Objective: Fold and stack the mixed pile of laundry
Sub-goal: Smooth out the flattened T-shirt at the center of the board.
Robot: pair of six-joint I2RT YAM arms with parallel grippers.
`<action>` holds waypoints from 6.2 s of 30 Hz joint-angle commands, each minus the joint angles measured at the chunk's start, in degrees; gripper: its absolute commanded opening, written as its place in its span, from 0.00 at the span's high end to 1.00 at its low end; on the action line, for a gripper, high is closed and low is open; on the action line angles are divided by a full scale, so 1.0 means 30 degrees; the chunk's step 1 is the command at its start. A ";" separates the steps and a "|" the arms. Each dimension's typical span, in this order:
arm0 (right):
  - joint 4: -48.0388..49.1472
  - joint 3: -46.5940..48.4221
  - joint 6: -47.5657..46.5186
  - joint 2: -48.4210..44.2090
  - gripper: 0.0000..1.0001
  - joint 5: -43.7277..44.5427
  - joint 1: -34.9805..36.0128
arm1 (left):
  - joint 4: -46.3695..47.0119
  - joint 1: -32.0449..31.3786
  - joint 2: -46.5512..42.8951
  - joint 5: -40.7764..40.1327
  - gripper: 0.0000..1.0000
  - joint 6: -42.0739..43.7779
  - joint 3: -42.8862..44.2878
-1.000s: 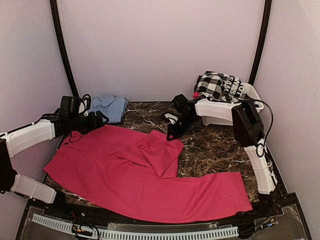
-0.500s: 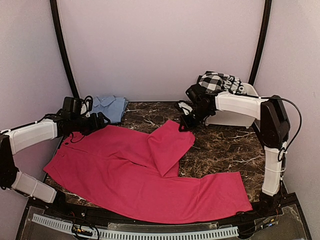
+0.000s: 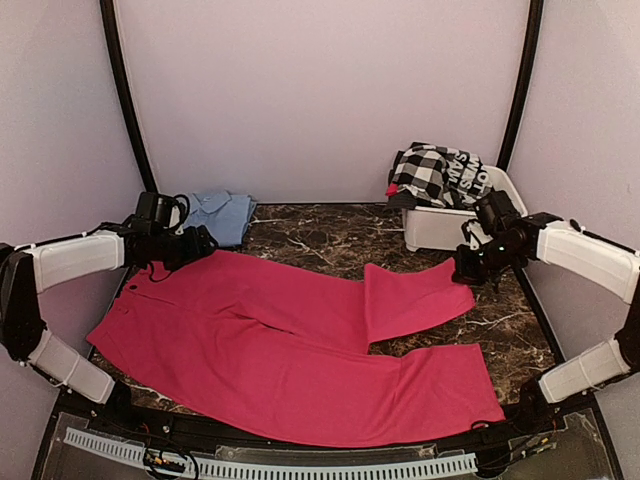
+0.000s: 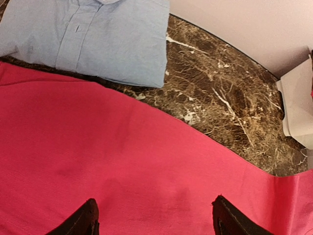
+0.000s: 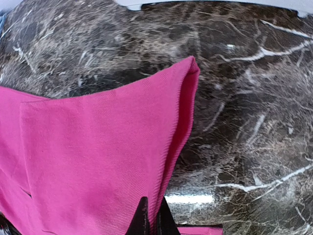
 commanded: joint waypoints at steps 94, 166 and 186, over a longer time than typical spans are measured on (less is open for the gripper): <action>-0.0045 -0.3954 0.4371 0.0474 0.61 -0.5270 0.8548 | -0.1632 -0.8918 0.2801 0.3382 0.39 0.2868 0.1415; 0.6174 0.5124 -0.9971 0.8608 0.44 -0.3086 1.5632 | -2.2652 -0.4748 -1.5024 -0.8741 0.14 -2.0642 -0.3911; 0.4908 0.6434 -1.3744 1.1996 0.55 -0.2166 1.7344 | -1.5843 0.8191 -0.9864 -0.2039 0.09 -1.0429 -0.4214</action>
